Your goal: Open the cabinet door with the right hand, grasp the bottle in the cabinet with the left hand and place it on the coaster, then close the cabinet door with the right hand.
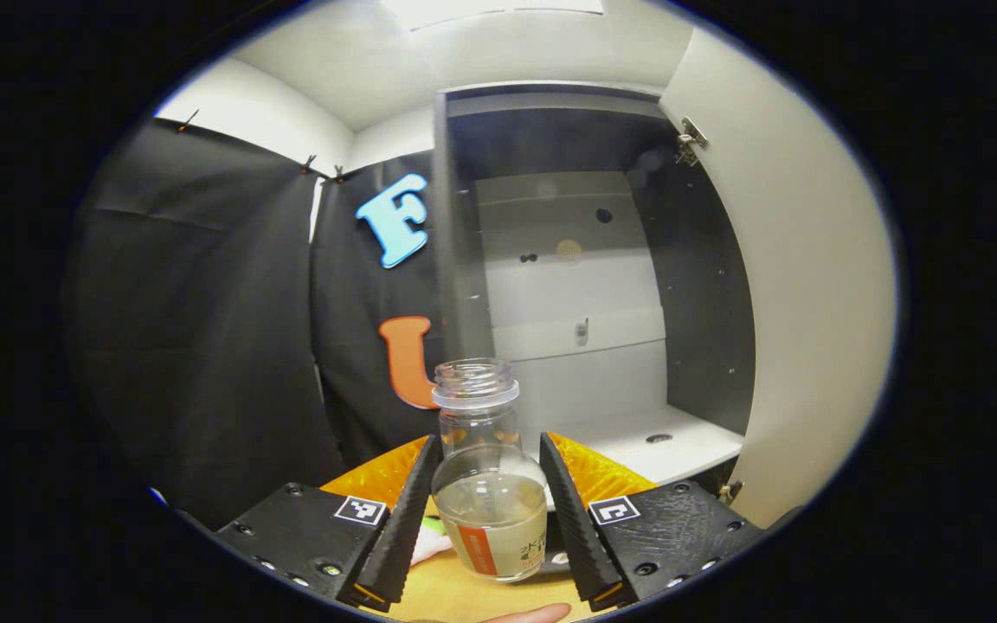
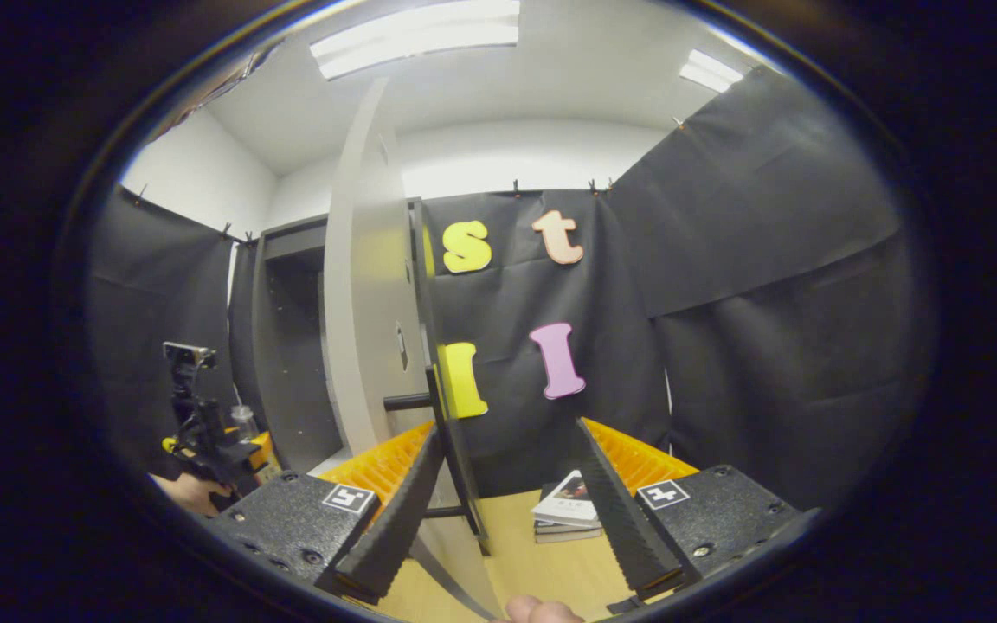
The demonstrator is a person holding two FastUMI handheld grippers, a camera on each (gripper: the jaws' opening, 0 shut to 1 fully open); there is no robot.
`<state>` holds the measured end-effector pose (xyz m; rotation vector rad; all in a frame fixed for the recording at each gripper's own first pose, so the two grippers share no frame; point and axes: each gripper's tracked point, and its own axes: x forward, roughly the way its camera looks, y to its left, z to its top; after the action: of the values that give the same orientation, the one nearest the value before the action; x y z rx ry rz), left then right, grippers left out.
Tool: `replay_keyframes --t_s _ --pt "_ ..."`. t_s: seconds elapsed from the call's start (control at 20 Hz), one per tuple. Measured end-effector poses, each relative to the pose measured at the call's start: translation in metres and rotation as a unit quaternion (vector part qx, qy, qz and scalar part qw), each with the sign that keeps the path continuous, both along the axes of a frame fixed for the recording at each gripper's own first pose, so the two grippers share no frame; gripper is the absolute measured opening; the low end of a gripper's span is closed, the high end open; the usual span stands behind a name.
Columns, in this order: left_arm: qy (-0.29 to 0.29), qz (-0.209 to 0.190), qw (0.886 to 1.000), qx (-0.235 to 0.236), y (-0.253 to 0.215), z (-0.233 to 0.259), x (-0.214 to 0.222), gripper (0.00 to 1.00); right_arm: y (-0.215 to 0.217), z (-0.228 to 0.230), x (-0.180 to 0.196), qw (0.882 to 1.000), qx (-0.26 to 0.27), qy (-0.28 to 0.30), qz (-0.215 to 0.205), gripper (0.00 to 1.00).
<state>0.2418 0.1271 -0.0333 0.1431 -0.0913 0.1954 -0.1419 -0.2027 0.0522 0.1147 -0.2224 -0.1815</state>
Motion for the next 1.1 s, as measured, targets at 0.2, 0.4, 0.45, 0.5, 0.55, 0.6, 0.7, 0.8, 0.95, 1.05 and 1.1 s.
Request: replay_keyframes --t_s 0.2,0.4,0.45,0.5,0.55,0.6,0.7,0.8,0.95,1.05,1.1 --pt "0.008 0.025 1.000 -0.013 0.039 -0.087 -0.044 0.70 0.005 -0.009 -0.050 0.992 -0.057 -0.060 -0.097 0.99" --pt "0.017 0.074 0.997 -0.005 0.079 -0.198 -0.070 0.70 0.018 -0.106 -0.044 0.989 -0.109 0.058 -0.087 0.94" --pt "0.019 0.079 0.997 0.005 0.086 -0.219 -0.071 0.70 0.022 -0.145 -0.036 0.983 -0.121 0.120 -0.072 0.99" --pt "0.024 0.084 0.996 0.010 0.093 -0.239 -0.067 0.70 0.025 -0.172 -0.036 0.974 -0.139 0.161 -0.074 1.00" --pt "0.030 0.085 0.996 0.004 0.096 -0.260 -0.068 0.70 0.025 -0.187 -0.041 0.969 -0.147 0.183 -0.076 1.00" --pt "0.034 0.087 0.996 -0.005 0.100 -0.279 -0.067 0.70 0.023 -0.188 -0.042 0.967 -0.143 0.199 -0.070 1.00" --pt "0.035 0.087 0.995 -0.022 0.103 -0.299 -0.068 0.71 0.024 -0.203 -0.042 0.961 -0.142 0.230 -0.066 1.00" --pt "0.048 0.092 0.994 -0.034 0.106 -0.313 -0.068 0.70 0.026 -0.220 -0.044 0.952 -0.148 0.263 -0.060 0.99" --pt "0.035 0.102 0.994 -0.021 0.110 -0.310 -0.072 0.70 0.029 -0.228 -0.040 0.943 -0.148 0.294 -0.048 1.00" --pt "0.033 0.095 0.995 -0.020 0.109 -0.311 -0.068 0.70 0.035 -0.220 -0.039 0.945 -0.149 0.288 -0.042 1.00" --pt "0.031 0.089 0.995 -0.029 0.105 -0.312 -0.068 0.73 0.038 -0.222 -0.038 0.944 -0.147 0.291 -0.037 1.00"
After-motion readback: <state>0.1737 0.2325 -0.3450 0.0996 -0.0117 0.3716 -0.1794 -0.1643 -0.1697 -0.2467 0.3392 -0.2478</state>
